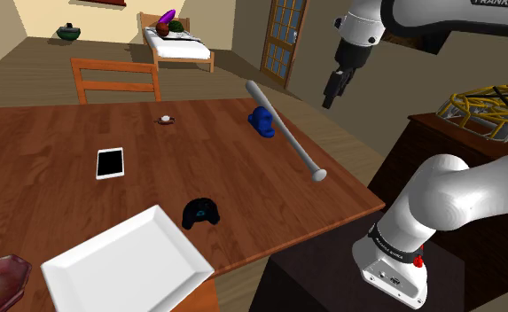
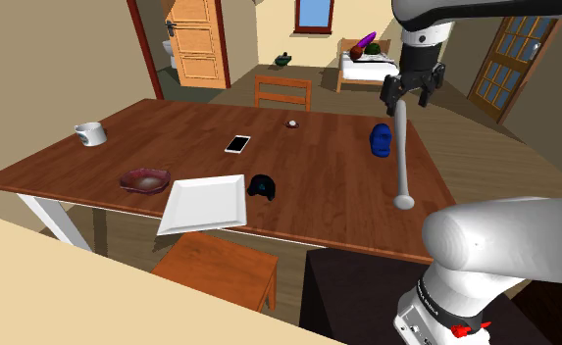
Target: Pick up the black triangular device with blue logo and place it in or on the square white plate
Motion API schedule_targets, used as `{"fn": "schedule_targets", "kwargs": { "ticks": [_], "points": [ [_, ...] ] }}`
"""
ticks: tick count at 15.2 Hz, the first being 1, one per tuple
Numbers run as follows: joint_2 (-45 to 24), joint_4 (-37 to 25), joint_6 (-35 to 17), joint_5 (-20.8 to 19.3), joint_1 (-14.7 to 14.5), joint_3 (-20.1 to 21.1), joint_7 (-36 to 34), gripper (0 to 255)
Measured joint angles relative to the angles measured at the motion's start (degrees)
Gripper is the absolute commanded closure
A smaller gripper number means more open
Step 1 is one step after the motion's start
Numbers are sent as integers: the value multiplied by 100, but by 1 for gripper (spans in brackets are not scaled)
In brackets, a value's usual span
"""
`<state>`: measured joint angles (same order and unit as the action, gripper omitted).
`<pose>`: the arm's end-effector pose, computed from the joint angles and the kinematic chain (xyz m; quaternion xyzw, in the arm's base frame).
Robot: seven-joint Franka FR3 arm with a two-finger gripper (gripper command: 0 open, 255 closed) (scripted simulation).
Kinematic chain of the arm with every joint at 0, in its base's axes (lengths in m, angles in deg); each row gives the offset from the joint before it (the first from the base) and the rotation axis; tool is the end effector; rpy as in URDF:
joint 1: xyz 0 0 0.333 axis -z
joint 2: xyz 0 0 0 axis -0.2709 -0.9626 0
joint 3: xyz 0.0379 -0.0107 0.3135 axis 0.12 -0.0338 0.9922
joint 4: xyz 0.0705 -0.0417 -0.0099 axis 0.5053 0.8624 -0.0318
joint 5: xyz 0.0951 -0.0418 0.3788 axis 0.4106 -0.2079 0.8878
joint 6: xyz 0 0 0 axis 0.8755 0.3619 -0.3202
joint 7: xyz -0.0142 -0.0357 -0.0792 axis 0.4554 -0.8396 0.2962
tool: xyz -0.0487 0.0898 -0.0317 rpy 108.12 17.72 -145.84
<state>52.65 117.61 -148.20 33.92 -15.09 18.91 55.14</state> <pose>0.3156 0.0149 0.5791 0.9947 0.0540 0.0360 0.0800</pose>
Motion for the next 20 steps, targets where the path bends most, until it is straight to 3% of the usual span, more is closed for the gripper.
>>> {"fn": "schedule_targets", "kwargs": {
  "ticks": [8, 15, 20],
  "points": [
    [-196, 463, -736, 251, -285, 680, -629, 0],
    [-954, 654, -1758, 395, -513, 1597, -1490, 0],
    [-1617, 551, -2335, 292, -555, 2291, -2169, 0]
  ]
}}
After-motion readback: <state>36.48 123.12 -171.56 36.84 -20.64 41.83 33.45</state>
